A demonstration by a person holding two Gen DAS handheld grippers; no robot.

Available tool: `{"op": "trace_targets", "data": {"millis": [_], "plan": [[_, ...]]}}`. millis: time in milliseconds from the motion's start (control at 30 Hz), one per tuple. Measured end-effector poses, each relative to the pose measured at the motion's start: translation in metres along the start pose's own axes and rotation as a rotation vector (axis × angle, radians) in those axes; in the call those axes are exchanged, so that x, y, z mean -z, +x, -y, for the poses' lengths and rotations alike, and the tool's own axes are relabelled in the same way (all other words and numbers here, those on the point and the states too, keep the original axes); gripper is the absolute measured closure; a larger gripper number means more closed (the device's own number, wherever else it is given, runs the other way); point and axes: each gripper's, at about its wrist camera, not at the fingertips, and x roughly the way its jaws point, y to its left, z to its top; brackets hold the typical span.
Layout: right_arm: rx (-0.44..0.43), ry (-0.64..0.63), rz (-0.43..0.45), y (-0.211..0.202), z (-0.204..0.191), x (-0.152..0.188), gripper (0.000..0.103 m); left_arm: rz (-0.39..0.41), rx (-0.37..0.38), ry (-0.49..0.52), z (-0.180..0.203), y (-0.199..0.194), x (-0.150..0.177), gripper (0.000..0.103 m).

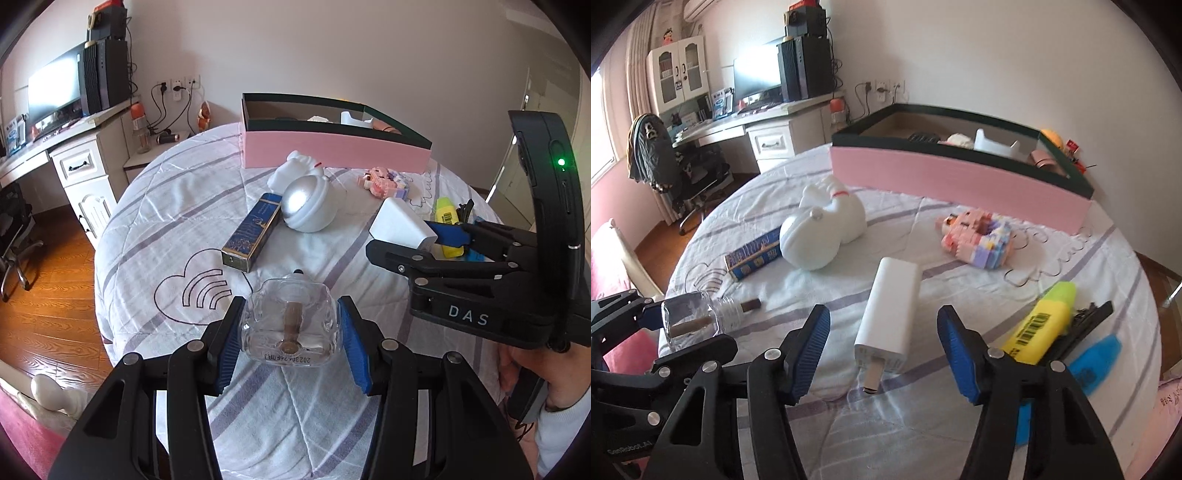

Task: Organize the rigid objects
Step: 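Grasp the clear glass bottle with the left tool while the right tool grasps the white charger, then carry the glass bottle and white charger up over the pink box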

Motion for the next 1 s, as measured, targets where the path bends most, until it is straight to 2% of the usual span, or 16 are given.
{"op": "trace_targets", "data": {"millis": [33,67,100,167,600,733,1000], "plan": [[-0.014,0.007,-0.006,0.002,0.002,0.0,0.048,-0.003,0.002,-0.001,0.0,0.001,0.0,0.052],[-0.024,0.016,-0.008,0.002,0.004,0.0,0.054,-0.005,0.002,-0.005,0.0,0.003,0.001,0.052],[-0.04,0.023,-0.015,0.004,0.006,0.0,0.067,-0.006,0.003,-0.006,0.0,0.004,0.001,0.052],[-0.064,0.023,-0.022,0.004,0.008,0.002,0.079,-0.008,-0.001,-0.008,0.001,0.006,0.001,0.052],[-0.041,-0.028,-0.034,0.005,0.001,0.003,0.079,0.017,-0.057,0.007,0.01,0.013,0.001,0.053],[-0.082,-0.029,-0.016,0.001,0.004,0.004,0.08,0.027,-0.053,0.014,0.015,0.009,-0.001,0.053],[-0.088,-0.031,0.034,-0.02,0.01,0.004,0.08,0.064,-0.05,0.054,0.029,-0.009,-0.012,0.053]]}}
